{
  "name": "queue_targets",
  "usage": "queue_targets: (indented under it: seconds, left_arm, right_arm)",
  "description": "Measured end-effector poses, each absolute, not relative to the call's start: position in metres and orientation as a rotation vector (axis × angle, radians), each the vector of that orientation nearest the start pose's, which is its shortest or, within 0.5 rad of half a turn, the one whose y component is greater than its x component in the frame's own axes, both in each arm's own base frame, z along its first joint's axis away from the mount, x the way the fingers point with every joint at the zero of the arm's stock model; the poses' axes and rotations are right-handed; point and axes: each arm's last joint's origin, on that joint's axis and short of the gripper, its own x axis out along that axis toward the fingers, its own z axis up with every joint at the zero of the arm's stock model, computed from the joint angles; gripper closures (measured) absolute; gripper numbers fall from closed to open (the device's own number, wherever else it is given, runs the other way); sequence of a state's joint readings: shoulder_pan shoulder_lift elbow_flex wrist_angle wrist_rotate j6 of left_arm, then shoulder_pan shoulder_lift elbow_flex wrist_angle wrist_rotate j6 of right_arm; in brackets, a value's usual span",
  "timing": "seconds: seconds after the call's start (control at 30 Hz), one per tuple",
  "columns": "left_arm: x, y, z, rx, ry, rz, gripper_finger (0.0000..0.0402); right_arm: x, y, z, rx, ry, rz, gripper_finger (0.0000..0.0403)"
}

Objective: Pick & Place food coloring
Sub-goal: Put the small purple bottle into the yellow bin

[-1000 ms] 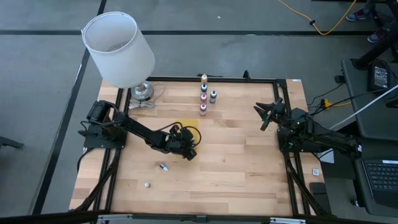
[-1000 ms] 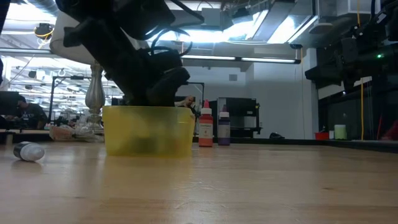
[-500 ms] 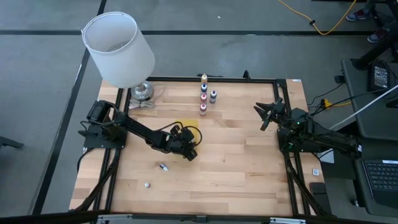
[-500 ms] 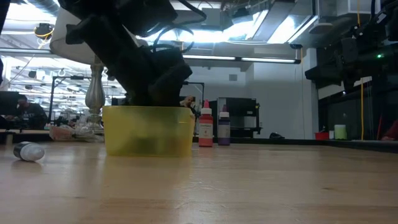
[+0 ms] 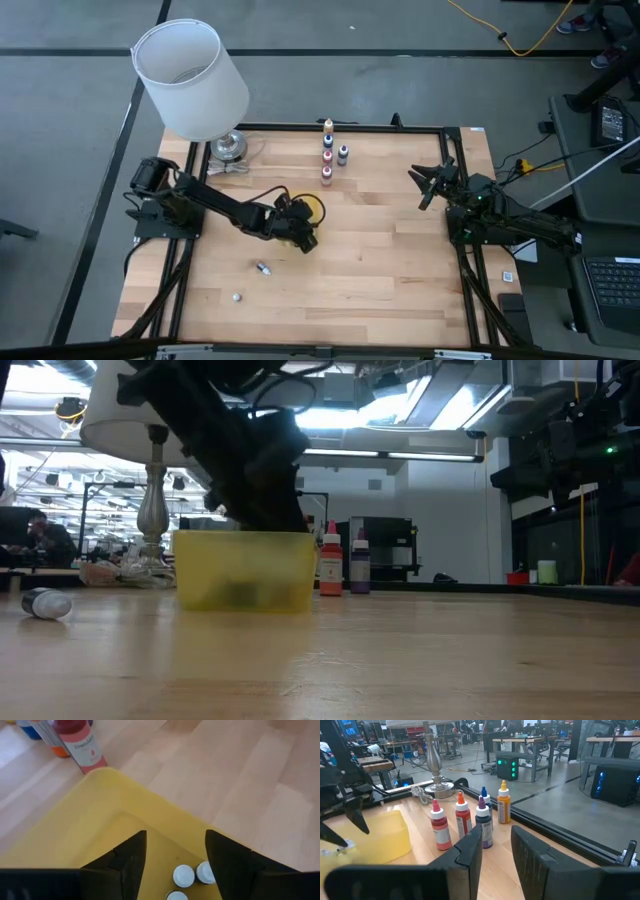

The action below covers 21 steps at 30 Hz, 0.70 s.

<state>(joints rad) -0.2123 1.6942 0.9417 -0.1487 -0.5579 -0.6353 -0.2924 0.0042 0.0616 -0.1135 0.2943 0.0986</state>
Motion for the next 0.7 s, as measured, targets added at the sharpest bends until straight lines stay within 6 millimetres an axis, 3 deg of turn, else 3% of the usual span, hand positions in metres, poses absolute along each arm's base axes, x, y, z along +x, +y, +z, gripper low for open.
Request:
queue_targets:
  seconds: [0.17,0.37,0.5,0.7]
  left_arm:
    - [0.312,-0.054,0.193,-0.340,0.704,0.538,0.0203]
    - [0.282,-0.062,0.220,-0.434,0.820,0.417,0.0203]
    - [0.265,-0.075,0.231,-0.357,0.940,0.207,0.0203]
    - [0.258,-0.092,0.253,-0.163,1.125,-0.065,0.0203]
  right_arm:
    - [0.086,-0.035,0.173,0.096,0.028,-0.589,0.0297]
    - [0.086,-0.035,0.173,0.096,0.028,-0.589,0.0297]
    - [0.086,-0.035,0.173,0.096,0.028,-0.589,0.0297]
    - [0.086,-0.035,0.173,0.096,0.028,-0.589,0.0297]
